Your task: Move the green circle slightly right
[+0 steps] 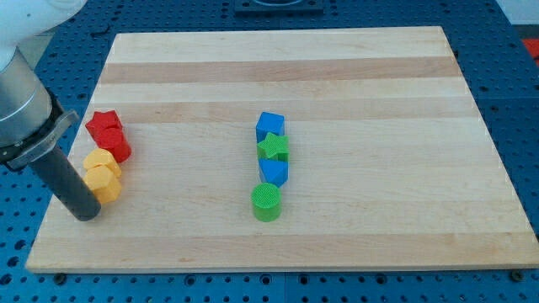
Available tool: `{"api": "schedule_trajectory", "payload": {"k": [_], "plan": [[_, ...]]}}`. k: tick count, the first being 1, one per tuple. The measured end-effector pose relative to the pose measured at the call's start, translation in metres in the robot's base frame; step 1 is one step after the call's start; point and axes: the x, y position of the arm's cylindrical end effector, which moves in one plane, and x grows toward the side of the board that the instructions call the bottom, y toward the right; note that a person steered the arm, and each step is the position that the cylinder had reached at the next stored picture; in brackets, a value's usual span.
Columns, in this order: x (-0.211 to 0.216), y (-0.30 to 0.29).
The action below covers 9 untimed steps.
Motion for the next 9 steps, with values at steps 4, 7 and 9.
{"api": "schedule_trajectory", "payload": {"k": [4, 7, 9], "plan": [[0.021, 0.052], [-0.003, 0.099], [-0.033, 0.118]]}}
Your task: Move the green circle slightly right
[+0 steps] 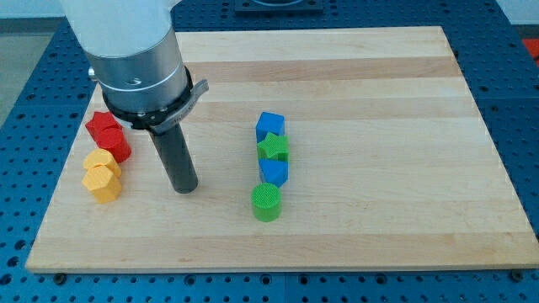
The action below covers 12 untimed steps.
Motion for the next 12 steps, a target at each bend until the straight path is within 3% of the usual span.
{"api": "schedule_trajectory", "payload": {"k": [2, 5, 9, 12], "plan": [[0.051, 0.000], [0.091, 0.109], [0.037, 0.060], [0.032, 0.138]]}}
